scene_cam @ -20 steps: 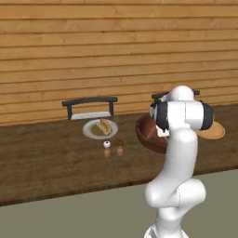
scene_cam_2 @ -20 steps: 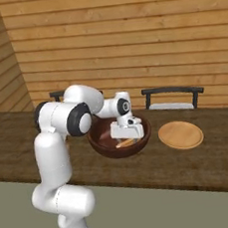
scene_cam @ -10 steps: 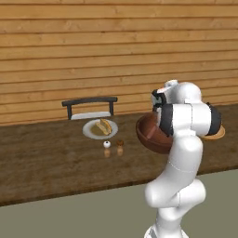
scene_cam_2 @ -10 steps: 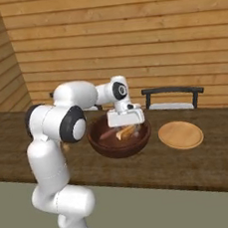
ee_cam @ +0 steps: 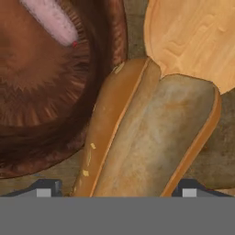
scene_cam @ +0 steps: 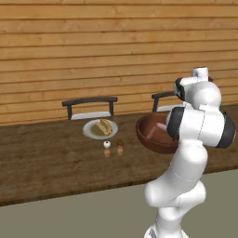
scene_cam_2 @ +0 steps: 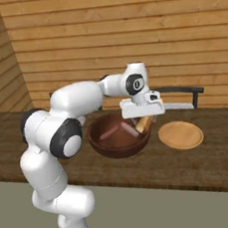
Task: Place one bun and one sausage from the bowl on each plate.
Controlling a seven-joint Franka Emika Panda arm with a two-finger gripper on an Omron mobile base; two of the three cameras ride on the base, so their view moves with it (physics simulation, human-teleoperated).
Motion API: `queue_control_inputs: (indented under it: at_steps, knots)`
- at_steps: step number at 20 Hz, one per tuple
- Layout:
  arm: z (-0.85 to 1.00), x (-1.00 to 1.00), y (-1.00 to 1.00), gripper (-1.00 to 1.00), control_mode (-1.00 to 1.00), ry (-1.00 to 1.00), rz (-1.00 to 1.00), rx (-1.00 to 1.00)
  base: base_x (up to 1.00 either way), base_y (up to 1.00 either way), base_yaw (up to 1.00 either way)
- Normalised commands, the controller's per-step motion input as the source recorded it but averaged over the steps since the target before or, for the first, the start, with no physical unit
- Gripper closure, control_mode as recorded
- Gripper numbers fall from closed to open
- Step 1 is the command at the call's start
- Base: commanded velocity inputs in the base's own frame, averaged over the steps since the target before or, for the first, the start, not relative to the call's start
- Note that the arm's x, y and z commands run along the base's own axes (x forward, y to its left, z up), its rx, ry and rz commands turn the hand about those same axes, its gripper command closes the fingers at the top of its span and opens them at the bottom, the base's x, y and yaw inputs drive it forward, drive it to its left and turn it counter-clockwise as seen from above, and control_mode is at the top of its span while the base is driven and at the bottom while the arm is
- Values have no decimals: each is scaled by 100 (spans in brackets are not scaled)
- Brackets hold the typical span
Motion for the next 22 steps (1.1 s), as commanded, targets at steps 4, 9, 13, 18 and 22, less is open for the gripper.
queue_control_inputs:
  at_steps: [4, 9, 13, 18, 22]
  knots:
    - [15, 14, -100, 100, -100, -6, 32, 39, 0, 0, 0]
    - [0, 46, -77, 100, -100, 0, 31, 29, 0, 0, 0]
    - [-4, 55, -21, 100, -100, 0, 22, 9, 0, 0, 0]
    - [-63, 28, 9, 100, -100, -3, 17, 4, 0, 0, 0]
    - [-71, -4, 15, 100, -100, -26, 15, -1, 0, 0, 0]
